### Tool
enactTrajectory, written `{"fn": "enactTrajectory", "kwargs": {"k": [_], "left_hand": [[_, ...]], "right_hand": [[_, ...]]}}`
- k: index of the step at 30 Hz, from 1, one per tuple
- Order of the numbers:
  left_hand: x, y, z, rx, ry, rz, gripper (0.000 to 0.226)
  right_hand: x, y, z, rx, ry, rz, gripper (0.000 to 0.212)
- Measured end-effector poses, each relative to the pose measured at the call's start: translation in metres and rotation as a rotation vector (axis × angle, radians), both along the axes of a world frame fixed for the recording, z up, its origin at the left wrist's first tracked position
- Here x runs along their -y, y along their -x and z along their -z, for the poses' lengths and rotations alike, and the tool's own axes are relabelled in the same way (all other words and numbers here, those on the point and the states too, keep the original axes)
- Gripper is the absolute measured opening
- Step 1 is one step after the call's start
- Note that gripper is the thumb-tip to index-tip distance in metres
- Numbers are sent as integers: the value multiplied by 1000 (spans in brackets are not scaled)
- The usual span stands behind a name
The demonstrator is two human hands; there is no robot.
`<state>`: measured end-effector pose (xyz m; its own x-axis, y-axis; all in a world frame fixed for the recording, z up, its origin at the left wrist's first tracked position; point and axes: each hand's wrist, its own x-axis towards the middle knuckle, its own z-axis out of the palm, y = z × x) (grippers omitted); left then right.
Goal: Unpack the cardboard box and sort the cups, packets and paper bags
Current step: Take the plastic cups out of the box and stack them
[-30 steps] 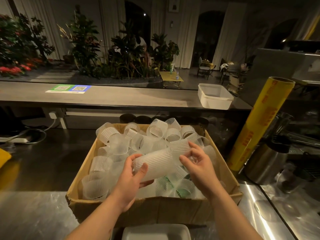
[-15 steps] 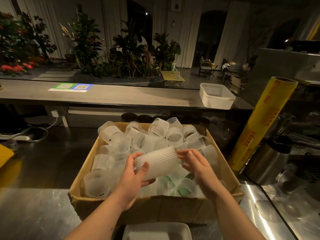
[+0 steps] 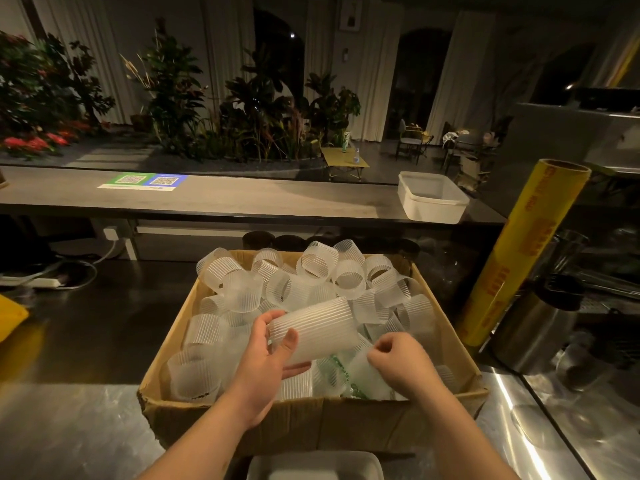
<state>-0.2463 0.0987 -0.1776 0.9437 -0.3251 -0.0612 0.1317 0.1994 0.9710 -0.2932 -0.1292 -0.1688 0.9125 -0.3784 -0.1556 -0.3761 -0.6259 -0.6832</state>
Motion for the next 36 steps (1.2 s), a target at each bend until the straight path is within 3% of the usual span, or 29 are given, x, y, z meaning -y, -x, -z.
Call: {"fn": "enactTrajectory", "kwargs": {"k": [6, 16, 21, 22, 24, 25, 27, 30, 32, 36], "left_hand": [[0, 0, -1, 1, 5, -1, 44], [1, 1, 0, 17, -25, -27, 39], [2, 1, 0, 30, -52, -14, 42], [1, 0, -1, 22, -41, -23, 44], [1, 0, -1, -1, -6, -37, 50], [1, 1, -1, -9, 7, -41, 51], [0, 1, -2, -13, 20, -50, 50], [1, 0, -1, -14, 33, -53, 47], [1, -2, 0, -11, 28, -49, 48], [0, -1, 1, -7, 18, -47, 49]], "right_hand": [[1, 3, -20, 451, -675, 233, 13], [-10, -2, -24, 559, -711, 42, 15], [-15, -4, -19, 385, -800, -162, 13], [-17, -6, -18, 393, -867, -157, 15], [-18, -12, -14, 454, -999, 51, 18], [-16, -15, -10, 441, -941, 177, 16], [-13, -19, 0, 241, -566, 205, 13], [-17, -27, 18, -128, -124, -243, 22], [-26, -33, 21, -269, 9, -410, 33], [-38, -41, 22, -300, 150, -477, 17]]}}
